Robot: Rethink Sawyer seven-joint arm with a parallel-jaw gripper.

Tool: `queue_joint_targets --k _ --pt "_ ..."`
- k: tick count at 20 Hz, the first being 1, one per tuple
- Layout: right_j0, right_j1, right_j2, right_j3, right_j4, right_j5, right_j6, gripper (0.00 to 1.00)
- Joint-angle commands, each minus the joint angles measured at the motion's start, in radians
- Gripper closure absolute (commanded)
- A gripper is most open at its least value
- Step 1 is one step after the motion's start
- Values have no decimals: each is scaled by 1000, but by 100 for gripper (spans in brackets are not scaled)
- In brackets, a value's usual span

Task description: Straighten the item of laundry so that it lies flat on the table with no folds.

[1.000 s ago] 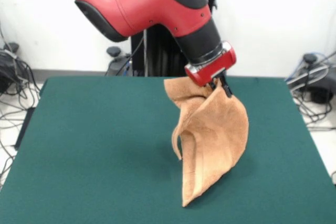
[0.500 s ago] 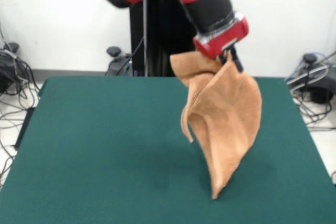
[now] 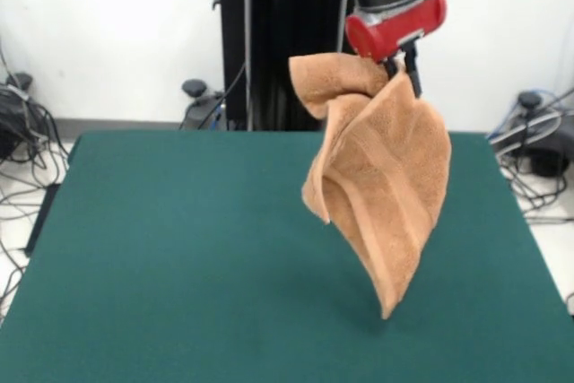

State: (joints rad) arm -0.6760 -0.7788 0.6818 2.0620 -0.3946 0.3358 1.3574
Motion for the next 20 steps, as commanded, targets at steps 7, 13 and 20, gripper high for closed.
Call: queue_joint_targets --k 7,13,20 --pt "161 -94 -222 -180 -318 -28 55 100" --pt "119 -64 -145 -173 -277 26 31 100" --pt "86 -87 -91 -209 -218 371 -182 100"
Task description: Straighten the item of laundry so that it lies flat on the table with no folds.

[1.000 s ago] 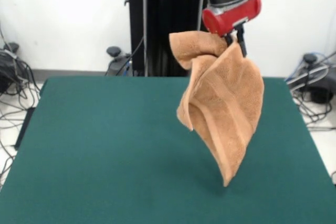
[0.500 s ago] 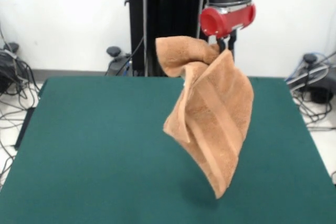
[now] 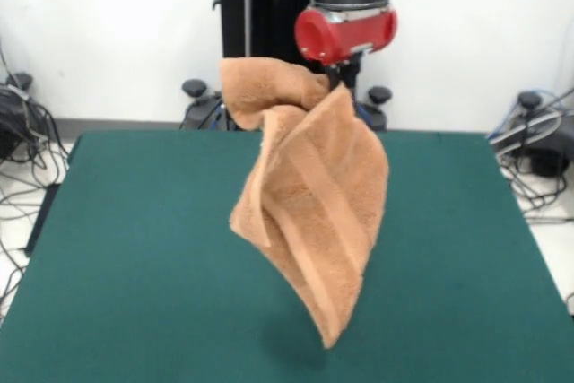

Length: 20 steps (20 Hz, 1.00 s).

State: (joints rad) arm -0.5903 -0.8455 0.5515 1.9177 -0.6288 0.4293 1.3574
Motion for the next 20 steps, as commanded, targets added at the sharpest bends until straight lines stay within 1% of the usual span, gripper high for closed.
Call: queue_joint_targets --k 1,3,4,5,6,7,8,9,10,11,13,14,15,16,17,19,20 --pt "5 -25 35 -74 3 292 -187 100" --pt "-3 -14 53 -70 -4 278 -165 100" --pt "-17 4 51 -20 47 205 -41 100" --pt "-12 22 40 25 83 158 58 100" --pt "4 15 27 25 73 147 87 100" --pt "2 10 42 -5 46 177 23 100" --pt "-15 24 77 -52 15 208 -82 100" --pt "-15 30 85 -59 13 198 -86 100" --pt "31 11 29 -40 8 161 30 100" --pt "81 -8 -31 5 43 117 191 100" --pt "100 -12 -40 10 54 107 212 100" --pt "75 24 -10 -19 43 107 137 100" --pt "63 51 9 -56 6 114 61 100" --pt "80 52 0 -93 -48 96 32 100" --pt "101 48 -20 -101 -58 89 57 100" --pt "155 11 -95 -73 -32 50 211 100" --pt "176 -3 -116 -56 -16 38 262 100"
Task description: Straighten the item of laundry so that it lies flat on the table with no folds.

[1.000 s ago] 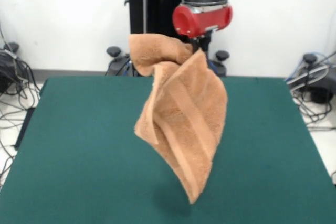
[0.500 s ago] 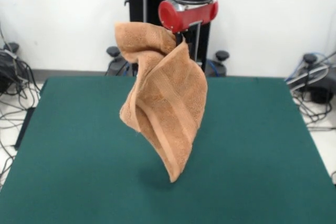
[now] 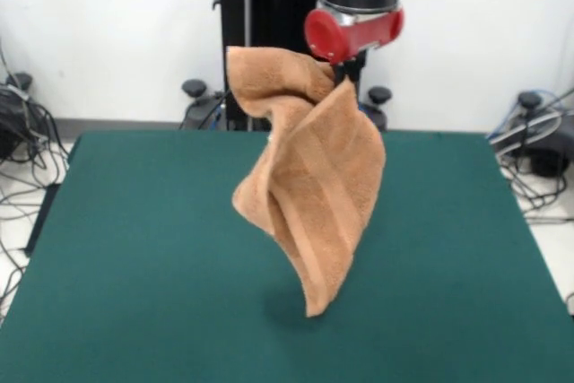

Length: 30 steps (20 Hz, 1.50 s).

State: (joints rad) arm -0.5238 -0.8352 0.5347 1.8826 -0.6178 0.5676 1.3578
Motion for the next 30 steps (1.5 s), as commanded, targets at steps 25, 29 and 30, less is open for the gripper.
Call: queue_joint_targets --k 25,29,30 --pt "10 109 2 182 307 -232 155 100" --pt "2 97 2 145 267 -200 80 100" --pt "-3 104 -1 122 243 -197 51 100"
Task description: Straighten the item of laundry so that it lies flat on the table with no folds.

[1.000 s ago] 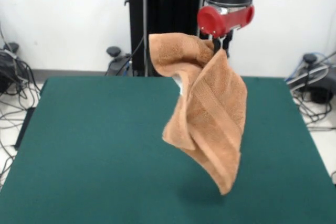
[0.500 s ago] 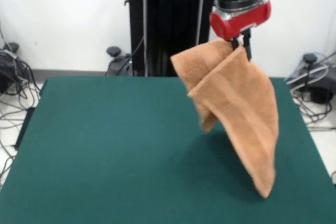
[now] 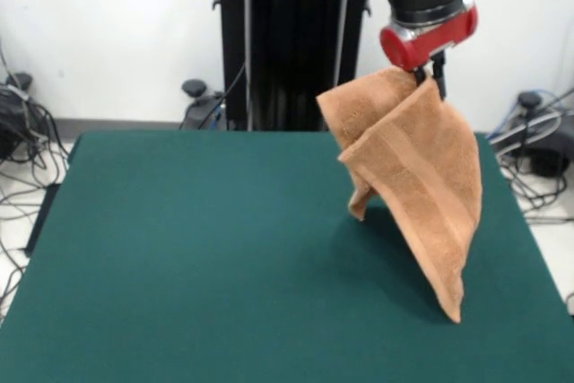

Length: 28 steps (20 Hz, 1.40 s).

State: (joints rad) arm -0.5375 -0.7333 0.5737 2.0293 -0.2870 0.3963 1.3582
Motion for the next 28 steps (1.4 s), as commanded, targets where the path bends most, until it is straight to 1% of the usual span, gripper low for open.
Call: queue_joint_targets --k 1,3,5,8,11,17,19,23,28 --pt "4 17 -40 -46 -108 -24 26 100" --pt "34 18 -104 -115 -187 -29 18 100" --pt "61 20 -162 -171 -251 -32 38 100" --pt "102 -7 -241 -218 -342 -45 85 100" --pt "73 -8 -224 -229 -378 -42 59 100" --pt "45 16 -194 -255 -445 -66 31 100" --pt "30 18 -176 -251 -447 -65 24 100" --pt "33 4 -173 -242 -458 -71 46 100" --pt "19 69 -158 -290 -484 -108 21 100"
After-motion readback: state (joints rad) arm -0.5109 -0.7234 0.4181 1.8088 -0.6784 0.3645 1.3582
